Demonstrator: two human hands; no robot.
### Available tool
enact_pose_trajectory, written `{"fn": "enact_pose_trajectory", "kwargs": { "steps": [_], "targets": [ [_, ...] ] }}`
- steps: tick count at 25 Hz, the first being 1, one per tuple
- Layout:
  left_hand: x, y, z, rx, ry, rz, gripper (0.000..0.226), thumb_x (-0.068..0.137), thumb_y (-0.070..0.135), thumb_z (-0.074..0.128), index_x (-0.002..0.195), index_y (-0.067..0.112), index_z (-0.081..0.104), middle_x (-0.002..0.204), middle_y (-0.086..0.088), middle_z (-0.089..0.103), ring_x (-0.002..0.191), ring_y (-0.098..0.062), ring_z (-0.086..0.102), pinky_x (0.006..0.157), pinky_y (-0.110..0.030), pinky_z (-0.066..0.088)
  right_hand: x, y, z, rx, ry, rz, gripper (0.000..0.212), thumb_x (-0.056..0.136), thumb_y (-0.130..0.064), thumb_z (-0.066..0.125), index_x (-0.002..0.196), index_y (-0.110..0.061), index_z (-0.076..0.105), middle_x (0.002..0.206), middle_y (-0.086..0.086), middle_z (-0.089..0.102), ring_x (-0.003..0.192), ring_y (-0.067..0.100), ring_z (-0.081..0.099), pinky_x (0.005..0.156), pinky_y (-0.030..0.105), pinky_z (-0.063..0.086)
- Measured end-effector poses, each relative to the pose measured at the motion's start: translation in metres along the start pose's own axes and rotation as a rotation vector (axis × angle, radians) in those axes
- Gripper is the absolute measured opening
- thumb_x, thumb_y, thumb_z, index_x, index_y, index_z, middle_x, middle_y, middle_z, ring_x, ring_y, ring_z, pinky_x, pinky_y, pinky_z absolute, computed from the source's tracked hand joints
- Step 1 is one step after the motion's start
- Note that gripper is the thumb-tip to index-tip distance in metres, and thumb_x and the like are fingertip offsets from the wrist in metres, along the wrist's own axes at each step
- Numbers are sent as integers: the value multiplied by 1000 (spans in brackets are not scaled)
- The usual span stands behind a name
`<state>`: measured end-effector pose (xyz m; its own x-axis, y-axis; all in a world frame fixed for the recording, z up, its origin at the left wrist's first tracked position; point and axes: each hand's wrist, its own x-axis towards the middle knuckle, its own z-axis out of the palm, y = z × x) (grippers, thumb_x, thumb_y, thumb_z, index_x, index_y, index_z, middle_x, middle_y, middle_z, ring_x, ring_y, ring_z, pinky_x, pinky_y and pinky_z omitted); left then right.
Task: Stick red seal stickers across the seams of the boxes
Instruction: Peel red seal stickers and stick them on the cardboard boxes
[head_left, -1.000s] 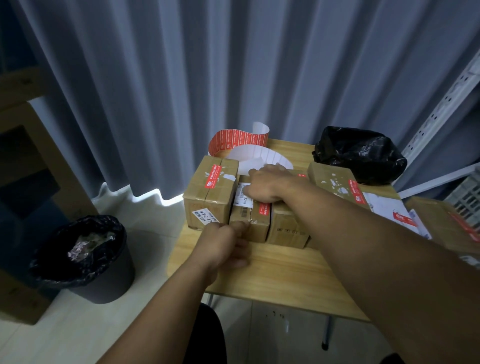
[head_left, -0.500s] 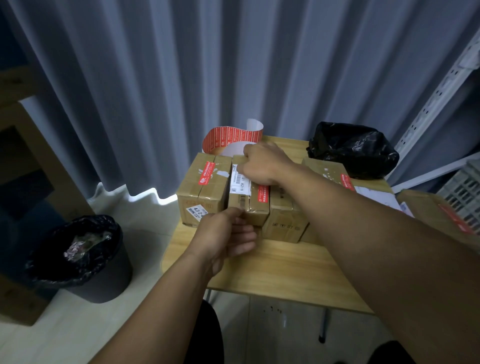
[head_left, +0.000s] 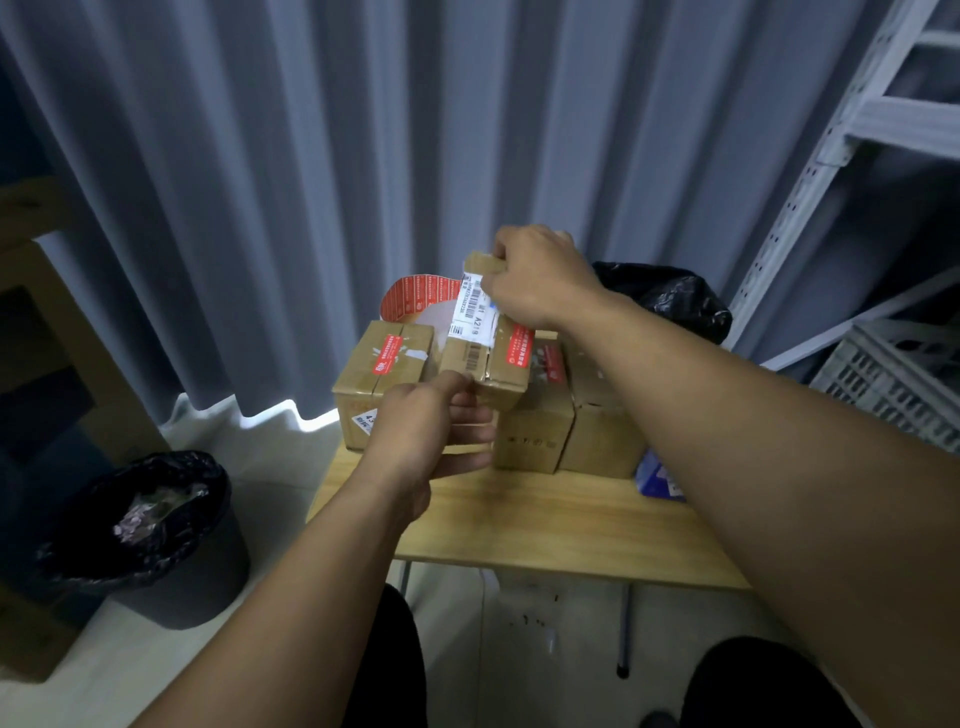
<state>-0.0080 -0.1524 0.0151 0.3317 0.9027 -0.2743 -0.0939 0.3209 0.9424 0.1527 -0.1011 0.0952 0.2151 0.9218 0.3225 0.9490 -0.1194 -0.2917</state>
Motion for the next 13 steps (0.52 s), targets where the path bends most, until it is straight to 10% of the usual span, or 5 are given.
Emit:
{"fn": "enact_pose_trajectory", "kwargs": {
  "steps": [13],
  "targets": [
    [-42, -23, 21, 200, 59, 54, 39, 96, 45, 55, 78, 11, 59, 61, 2, 51, 52, -17, 48, 57, -35, 56, -117, 57, -30, 13, -142, 351, 28, 83, -46, 63, 77, -20, 54, 82, 0, 64, 78, 25, 62, 57, 31, 35]
  ]
}}
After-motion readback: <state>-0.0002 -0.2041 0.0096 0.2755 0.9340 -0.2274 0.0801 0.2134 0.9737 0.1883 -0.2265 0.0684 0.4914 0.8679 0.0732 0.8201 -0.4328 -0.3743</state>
